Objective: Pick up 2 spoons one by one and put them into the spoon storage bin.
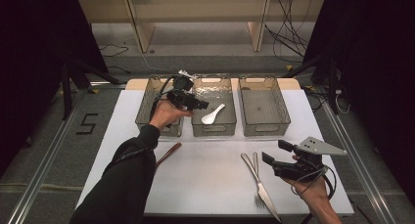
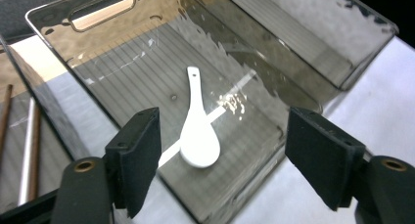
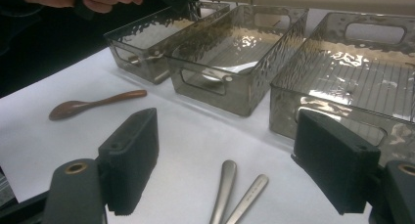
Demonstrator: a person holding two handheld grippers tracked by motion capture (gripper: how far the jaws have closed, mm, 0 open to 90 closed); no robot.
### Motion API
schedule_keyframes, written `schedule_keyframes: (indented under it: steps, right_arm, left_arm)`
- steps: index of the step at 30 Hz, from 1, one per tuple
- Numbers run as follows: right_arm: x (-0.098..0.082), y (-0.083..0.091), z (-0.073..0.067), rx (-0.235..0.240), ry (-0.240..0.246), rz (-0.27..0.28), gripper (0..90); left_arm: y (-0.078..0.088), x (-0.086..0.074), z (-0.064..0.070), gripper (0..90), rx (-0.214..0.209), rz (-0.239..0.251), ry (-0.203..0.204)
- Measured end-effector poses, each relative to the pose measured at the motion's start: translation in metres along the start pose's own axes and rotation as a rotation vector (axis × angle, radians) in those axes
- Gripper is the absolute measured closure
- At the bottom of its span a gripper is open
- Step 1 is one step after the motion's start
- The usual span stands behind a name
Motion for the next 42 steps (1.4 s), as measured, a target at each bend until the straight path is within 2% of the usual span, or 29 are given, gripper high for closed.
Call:
schedule_keyframes:
  steps: [4,6,11,15,17,19,26,29,34,38,42]
  right_arm:
    - [0.0,0.0,0.0,0.0,0.006,0.001,25.7]
    - [0.0,0.0,-0.001,0.001,0.004,0.002,25.7]
    - [0.0,0.0,-0.001,0.001,0.006,0.001,25.7]
    - [0.0,0.0,-0.001,0.0,0.003,-0.003,25.7]
    - [0.0,-0.001,-0.001,0.0,0.001,-0.004,25.7]
    - [0.0,-0.001,-0.002,0.0,0.003,-0.004,25.7]
    - [0.0,0.0,-0.001,0.0,0.005,-0.001,25.7]
    - [0.0,0.0,-0.002,0.001,0.004,-0.001,25.7]
    - [0.001,0.0,-0.002,0.0,0.006,-0.001,25.7]
    - [0.001,0.0,-0.002,0.001,0.009,0.0,25.7]
    - [0.001,0.0,-0.003,0.002,0.01,0.0,25.8]
  left_arm:
    - [0.011,-0.009,0.002,25.7,-0.014,0.014,0.015]
    - [0.016,-0.016,0.005,24.5,-0.023,0.0,0.0]
    - [0.028,-0.034,0.008,23.2,-0.041,0.014,0.01]
    - [0.035,-0.051,0.008,22.8,-0.047,-0.004,0.018]
    - [0.035,-0.058,0.007,22.7,-0.043,-0.027,0.01]
    - [0.037,-0.063,0.006,22.5,-0.018,-0.037,-0.008]
    - [0.041,-0.084,0.005,22.1,-0.026,-0.099,-0.019]
    - [0.041,-0.093,0.003,21.8,-0.016,-0.133,-0.043]
    - [0.046,-0.102,0.001,21.4,-0.015,-0.156,-0.053]
    - [0.049,-0.11,-0.002,21.3,0.007,-0.177,-0.06]
    - [0.048,-0.12,-0.005,21.3,0.024,-0.223,-0.069]
Point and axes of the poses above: each handheld gripper's, and its own axes: y roughly backward along the jaws, x roughly out of its top, z roughly to its right, the point moved 5 cm from there along -y, roughly forward along the jaws, and after that the axes turned 9 degrees about x, right-handed, at the moved point
